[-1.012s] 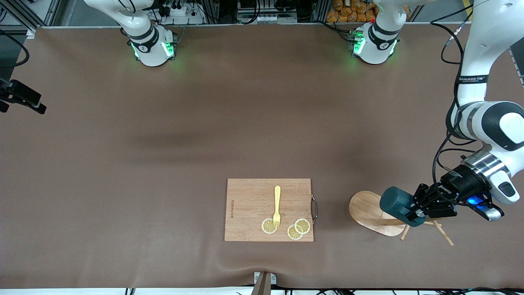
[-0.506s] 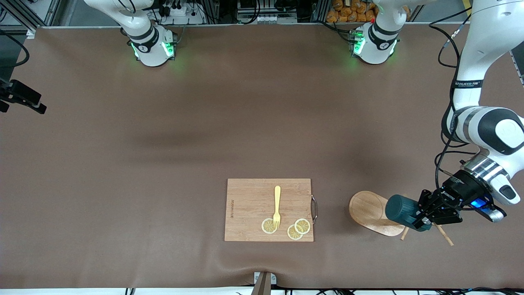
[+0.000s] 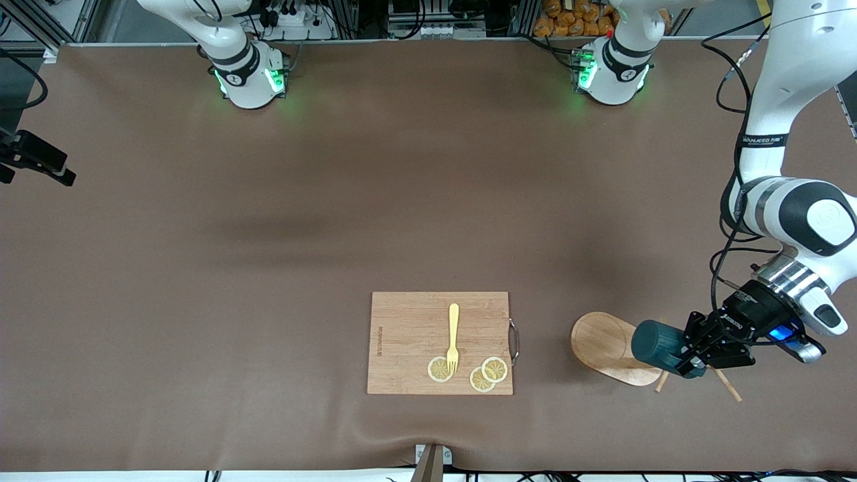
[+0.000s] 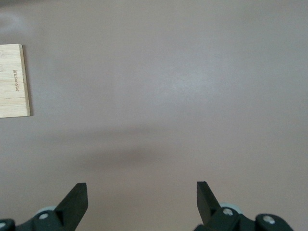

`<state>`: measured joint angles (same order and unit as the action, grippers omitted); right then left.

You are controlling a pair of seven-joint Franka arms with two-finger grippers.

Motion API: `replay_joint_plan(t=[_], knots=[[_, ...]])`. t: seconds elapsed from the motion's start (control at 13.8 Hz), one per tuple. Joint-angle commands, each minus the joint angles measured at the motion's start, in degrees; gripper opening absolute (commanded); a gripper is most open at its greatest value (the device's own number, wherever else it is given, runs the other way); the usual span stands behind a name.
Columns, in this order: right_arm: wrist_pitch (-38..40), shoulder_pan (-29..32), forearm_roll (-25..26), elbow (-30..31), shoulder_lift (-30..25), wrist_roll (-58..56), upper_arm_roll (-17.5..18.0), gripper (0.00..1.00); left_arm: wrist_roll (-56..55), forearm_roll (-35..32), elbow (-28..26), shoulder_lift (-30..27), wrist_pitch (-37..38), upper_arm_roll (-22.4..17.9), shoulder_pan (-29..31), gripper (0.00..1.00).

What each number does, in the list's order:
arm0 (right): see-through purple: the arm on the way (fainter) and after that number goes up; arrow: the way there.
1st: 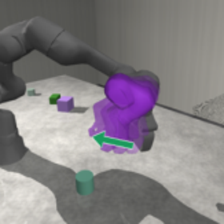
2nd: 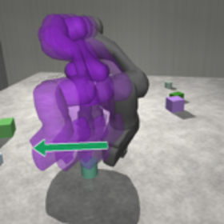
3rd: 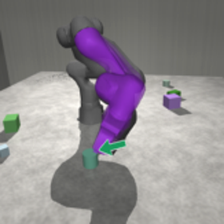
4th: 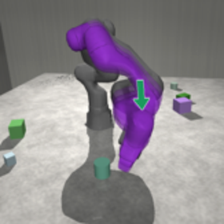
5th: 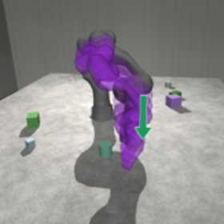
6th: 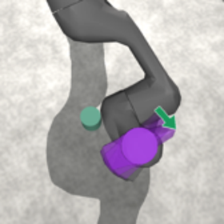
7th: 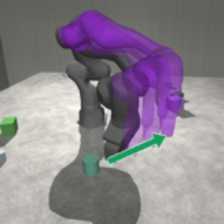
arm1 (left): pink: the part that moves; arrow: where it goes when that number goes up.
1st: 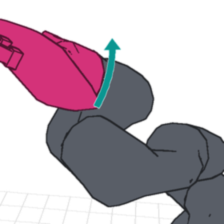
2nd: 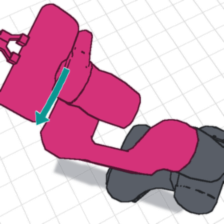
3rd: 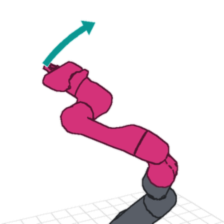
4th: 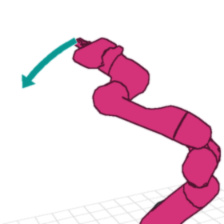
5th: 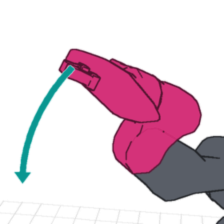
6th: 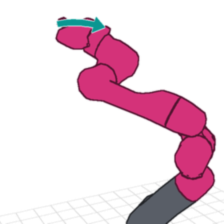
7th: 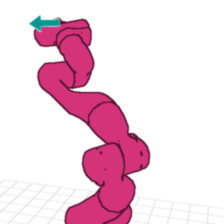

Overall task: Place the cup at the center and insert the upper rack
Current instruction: 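Hang the mug handle onto a stand peg with the left gripper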

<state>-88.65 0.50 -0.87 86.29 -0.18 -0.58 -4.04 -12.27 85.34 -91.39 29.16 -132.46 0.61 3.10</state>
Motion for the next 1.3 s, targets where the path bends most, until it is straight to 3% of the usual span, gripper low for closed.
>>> replay_joint_plan(t=[0.0, 0.43, 0.58, 0.65, 1.23], knots=[[0.23, 0.29, 0.0, 0.55, -0.78, 0.23, 0.17, 1.0, 0.75, 1.49, -0.27, -0.16, -0.6, 0.35, 0.32, 0.0], [0.23, 0.38, 0.0, 0.55, -0.78, 0.23, 0.17, 1.0, 0.14, 1.49, -0.36, -0.16, -0.6, 0.35, 1.12, 0.0], [0.23, 0.38, 0.0, 0.55, -0.78, 0.23, 0.17, 1.0, -0.21, 1.49, -0.19, -0.16, -0.6, 0.35, 1.55, 0.81], [0.23, 0.38, 0.0, 0.63, -0.78, 0.23, 0.17, 1.0, -0.3, 1.49, -0.19, -0.16, -0.6, 0.35, 1.47, 1.0], [0.23, 0.47, 0.0, 0.63, -0.78, 0.23, 0.17, 1.0, -0.39, 0.01, -1.67, -2.08, -0.6, 0.18, 1.47, 1.0]])
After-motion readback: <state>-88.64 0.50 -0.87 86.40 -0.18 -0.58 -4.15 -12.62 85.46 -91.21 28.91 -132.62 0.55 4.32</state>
